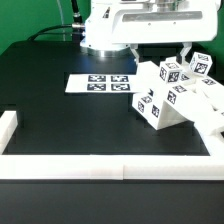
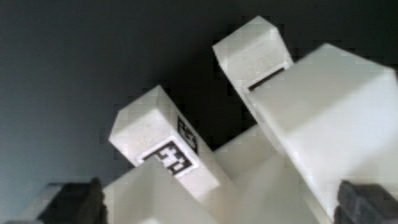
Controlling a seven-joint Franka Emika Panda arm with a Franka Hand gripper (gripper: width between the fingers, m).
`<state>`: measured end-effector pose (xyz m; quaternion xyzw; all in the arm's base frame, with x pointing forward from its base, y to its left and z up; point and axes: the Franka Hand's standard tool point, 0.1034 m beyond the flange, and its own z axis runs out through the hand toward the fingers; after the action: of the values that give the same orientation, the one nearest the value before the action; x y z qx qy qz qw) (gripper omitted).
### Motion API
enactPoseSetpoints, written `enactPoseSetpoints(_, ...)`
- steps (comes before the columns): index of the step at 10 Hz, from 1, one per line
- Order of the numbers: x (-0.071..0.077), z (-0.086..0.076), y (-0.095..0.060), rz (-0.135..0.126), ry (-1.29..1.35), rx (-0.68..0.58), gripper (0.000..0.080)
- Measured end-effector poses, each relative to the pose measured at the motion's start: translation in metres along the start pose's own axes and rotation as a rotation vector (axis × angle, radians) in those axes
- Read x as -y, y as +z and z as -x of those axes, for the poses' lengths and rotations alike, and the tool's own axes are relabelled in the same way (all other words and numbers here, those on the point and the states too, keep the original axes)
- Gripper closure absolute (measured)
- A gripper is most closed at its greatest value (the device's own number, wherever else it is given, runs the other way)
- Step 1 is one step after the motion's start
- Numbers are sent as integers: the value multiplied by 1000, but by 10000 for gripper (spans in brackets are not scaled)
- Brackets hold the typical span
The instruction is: Assemble chair
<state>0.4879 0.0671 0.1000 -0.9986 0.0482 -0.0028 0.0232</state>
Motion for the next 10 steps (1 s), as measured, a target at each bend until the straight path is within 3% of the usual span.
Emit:
enactPoseSetpoints(6,-3,-2,1,3,-6,-38,150)
enactPoseSetpoints(8,2,-1,-11,-11,-8,-26,150)
enactPoseSetpoints(10,4,-3,-33,-32,-7,1,150)
